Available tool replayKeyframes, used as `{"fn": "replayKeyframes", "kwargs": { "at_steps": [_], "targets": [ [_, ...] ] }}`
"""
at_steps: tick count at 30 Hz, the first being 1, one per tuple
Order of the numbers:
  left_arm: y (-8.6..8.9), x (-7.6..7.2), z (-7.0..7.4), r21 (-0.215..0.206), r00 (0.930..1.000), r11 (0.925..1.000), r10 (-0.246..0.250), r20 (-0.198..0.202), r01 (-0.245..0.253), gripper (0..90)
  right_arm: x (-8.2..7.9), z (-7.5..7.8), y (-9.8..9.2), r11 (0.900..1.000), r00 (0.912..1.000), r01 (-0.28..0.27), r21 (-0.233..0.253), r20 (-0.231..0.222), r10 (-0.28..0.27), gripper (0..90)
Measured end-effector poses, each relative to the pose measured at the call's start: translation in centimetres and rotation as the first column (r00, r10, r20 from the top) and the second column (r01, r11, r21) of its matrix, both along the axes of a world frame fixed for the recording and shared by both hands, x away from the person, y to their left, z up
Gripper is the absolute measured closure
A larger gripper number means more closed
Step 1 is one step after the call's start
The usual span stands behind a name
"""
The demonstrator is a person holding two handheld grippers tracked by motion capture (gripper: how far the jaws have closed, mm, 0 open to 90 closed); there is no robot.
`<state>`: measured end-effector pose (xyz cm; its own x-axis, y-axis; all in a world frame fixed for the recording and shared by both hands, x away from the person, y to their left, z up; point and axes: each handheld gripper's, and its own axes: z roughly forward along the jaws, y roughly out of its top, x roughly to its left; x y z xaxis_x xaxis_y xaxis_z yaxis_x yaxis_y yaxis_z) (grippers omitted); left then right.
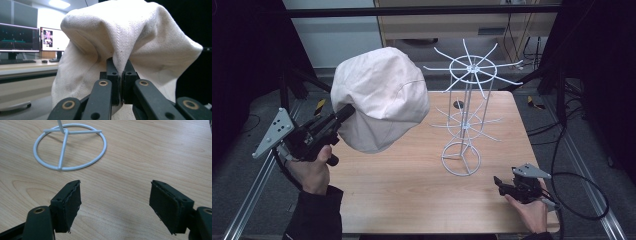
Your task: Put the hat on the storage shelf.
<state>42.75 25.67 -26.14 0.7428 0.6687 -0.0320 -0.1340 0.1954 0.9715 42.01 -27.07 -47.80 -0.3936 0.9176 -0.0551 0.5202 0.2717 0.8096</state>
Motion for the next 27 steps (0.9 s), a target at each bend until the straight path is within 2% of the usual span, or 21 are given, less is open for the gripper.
{"fn": "replayKeyframes", "kwargs": {
  "at_steps": [15, 22, 27],
  "targets": [
    [-2.1, 0.9, 2.0, -0.084, 0.9997, 0.9964, -0.014, 0.019, 0.016, 87.1, 0.0, 0.0, 0.0, 1.000, 1.0000, 0.001, 0.009, -0.009, -0.001, 25.2],
    [-3.8, 1.2, 3.3, -0.076, 0.9993, 0.9968, -0.020, 0.031, 0.023, 87.1, 0.0, 0.0, -0.1, 1.000, 1.0000, 0.004, 0.008, -0.008, -0.004, 25.1],
    [-5.2, 1.5, 3.5, -0.062, 0.9988, 0.9973, -0.036, 0.034, 0.038, 87.1, 0.0, 0.0, -0.1, 1.000, 1.0000, 0.002, 0.011, -0.007, -0.002, 25.1]
  ]
}}
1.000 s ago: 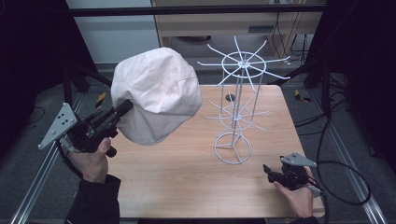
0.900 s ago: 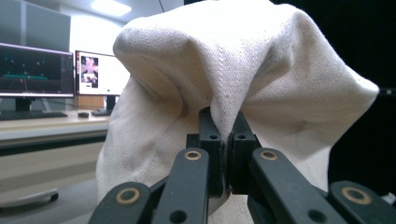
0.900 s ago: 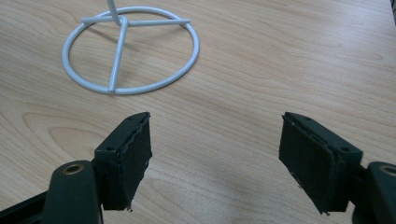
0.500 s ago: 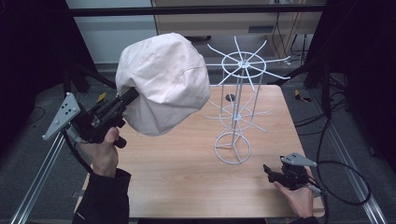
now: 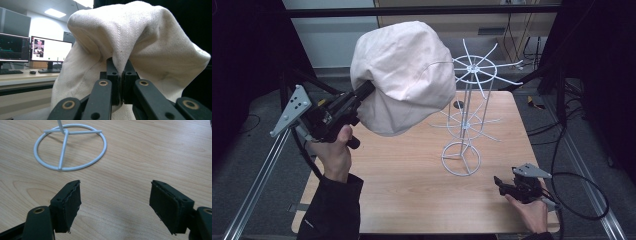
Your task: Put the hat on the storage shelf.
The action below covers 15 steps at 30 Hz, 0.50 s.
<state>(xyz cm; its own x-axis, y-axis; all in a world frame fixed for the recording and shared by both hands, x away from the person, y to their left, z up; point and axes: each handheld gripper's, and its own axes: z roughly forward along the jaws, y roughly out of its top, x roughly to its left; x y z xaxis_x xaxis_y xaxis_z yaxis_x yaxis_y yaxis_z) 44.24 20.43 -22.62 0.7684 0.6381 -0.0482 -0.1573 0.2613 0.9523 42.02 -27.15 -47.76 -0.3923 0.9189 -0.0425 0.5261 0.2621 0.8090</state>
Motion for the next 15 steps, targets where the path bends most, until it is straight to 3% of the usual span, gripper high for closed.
{"fn": "replayKeyframes", "kwargs": {
  "at_steps": [7, 15],
  "targets": [
    [-1.5, 0.9, -0.7, 0.003, 0.9996, 1.0000, -0.006, -0.029, 0.006, 87.0, 0.0, 0.0, 0.0, 1.000, 1.0000, -0.001, 0.003, 0.001, 0.001, 25.0],
    [-2.8, 2.2, -3.0, 0.039, 0.9962, 0.9991, -0.013, -0.086, 0.017, 86.8, 0.0, 0.1, -0.1, 1.000, 1.0000, -0.004, 0.001, 0.006, 0.004, 24.9]
  ]
}}
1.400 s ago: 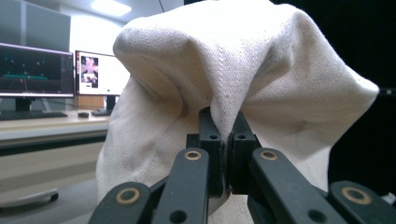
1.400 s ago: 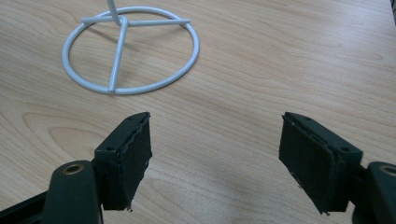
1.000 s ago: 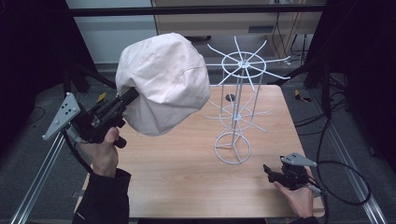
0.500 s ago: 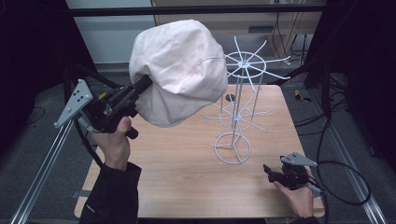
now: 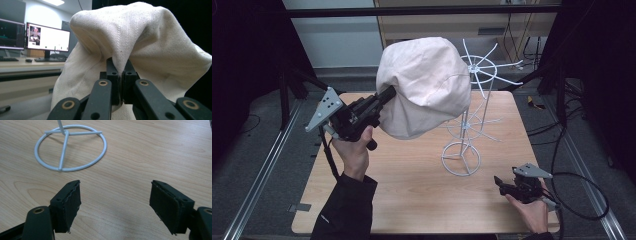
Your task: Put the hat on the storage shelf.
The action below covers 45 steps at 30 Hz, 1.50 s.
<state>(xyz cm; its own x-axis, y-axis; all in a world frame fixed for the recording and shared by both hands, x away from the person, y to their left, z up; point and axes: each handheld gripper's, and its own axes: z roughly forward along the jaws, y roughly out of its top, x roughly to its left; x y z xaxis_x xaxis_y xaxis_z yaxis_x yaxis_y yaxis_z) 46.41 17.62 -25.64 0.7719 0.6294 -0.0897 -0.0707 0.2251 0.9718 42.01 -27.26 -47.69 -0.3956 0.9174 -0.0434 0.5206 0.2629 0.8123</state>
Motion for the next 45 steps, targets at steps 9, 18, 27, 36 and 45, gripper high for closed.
{"fn": "replayKeyframes", "kwargs": {
  "at_steps": [9, 18, 27, 36, 45],
  "targets": [
    [-0.2, 0.7, -2.7, 0.031, 0.9984, 0.9994, -0.015, -0.054, 0.017, 84.3, 0.0, 0.0, 0.0, 1.000, 1.0000, 0.000, -0.002, -0.001, 0.000, 24.7],
    [-0.4, 1.0, -4.5, 0.071, 0.9960, 0.9970, -0.025, -0.086, 0.031, 79.2, 0.0, -0.1, 0.1, 1.000, 1.0000, -0.002, -0.005, -0.002, 0.002, 24.6],
    [-0.7, 1.3, -5.6, 0.123, 0.9935, 0.9917, -0.024, -0.111, 0.038, 67.2, 0.0, -0.1, 0.1, 1.000, 1.0000, -0.005, -0.008, 0.003, 0.005, 24.3],
    [0.3, 0.9, -6.6, 0.142, 0.9940, 0.9896, -0.006, -0.109, 0.022, 49.2, 0.0, -0.1, 0.1, 1.000, 1.0000, -0.006, -0.010, 0.005, 0.006, 24.0],
    [3.1, -0.5, -7.7, 0.199, 0.9856, 0.9783, 0.087, -0.145, -0.057, 34.2, 0.0, -0.1, 0.2, 1.000, 1.0000, 0.000, -0.007, 0.002, 0.000, 23.1]
  ]
}}
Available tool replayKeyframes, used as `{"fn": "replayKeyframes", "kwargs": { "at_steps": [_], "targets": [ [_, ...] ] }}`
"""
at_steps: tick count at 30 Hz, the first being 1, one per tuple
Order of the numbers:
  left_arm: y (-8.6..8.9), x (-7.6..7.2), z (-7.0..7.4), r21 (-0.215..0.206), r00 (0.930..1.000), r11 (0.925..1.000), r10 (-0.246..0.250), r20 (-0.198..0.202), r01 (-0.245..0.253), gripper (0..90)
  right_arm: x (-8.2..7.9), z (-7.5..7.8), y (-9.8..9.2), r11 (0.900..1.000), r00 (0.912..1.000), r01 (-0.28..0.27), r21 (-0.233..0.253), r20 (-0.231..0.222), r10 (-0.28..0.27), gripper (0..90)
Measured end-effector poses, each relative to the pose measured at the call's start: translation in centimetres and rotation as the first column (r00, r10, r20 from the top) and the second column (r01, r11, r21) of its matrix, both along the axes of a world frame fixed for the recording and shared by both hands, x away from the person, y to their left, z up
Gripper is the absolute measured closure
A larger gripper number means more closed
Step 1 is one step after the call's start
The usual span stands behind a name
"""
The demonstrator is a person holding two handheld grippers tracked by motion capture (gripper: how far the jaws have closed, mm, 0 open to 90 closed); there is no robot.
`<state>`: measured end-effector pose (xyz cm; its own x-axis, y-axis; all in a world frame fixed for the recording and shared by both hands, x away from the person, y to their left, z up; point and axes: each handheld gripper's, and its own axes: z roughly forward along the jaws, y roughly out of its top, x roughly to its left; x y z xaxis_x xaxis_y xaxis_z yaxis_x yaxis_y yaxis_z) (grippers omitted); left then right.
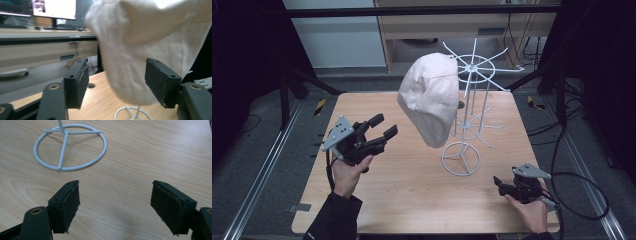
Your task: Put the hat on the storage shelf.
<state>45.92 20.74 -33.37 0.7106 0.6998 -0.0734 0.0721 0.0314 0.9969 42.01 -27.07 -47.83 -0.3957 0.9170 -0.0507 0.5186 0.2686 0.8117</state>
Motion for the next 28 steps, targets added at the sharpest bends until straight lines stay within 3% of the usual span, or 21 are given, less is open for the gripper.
{"fn": "replayKeyframes", "kwargs": {
  "at_steps": [3, 6, 12, 20, 23, 27, 28],
  "targets": [
    [1.2, -0.7, -0.7, 0.039, 0.9977, 0.9973, 0.064, -0.020, -0.063, 32.8, 0.0, 0.0, 0.0, 1.000, 1.0000, 0.002, -0.002, 0.003, -0.002, 22.4],
    [2.4, -1.4, -1.9, 0.072, 0.9909, 0.9897, 0.127, -0.045, -0.124, 31.8, 0.0, 0.0, -0.1, 1.000, 1.0000, 0.002, 0.004, 0.005, -0.002, 22.1],
    [4.6, -2.4, -5.0, 0.140, 0.9682, 0.9703, 0.215, -0.127, -0.197, 31.2, 0.0, 0.0, -0.1, 1.000, 1.0000, 0.006, 0.011, 0.007, -0.006, 21.5],
    [6.9, -3.2, -9.5, 0.240, 0.9235, 0.9414, 0.295, -0.245, -0.237, 29.2, 0.0, -0.1, -0.2, 1.000, 0.9998, 0.020, 0.017, 0.003, -0.020, 18.6],
    [7.7, -3.0, -11.1, 0.307, 0.8983, 0.9155, 0.346, -0.271, -0.260, 28.1, 0.1, -0.3, -0.3, 0.999, 0.9995, 0.031, 0.019, -0.006, -0.031, 17.7],
    [8.6, -2.9, -13.1, 0.361, 0.8621, 0.8888, 0.400, -0.311, -0.283, 27.9, 0.1, -0.3, -0.3, 0.999, 0.9992, 0.041, 0.013, -0.003, -0.041, 16.7],
    [8.7, -2.9, -13.4, 0.373, 0.8589, 0.8833, 0.407, -0.311, -0.284, 27.8, 0.1, -0.3, -0.3, 0.999, 0.9992, 0.041, 0.013, -0.003, -0.041, 16.6]
  ]
}}
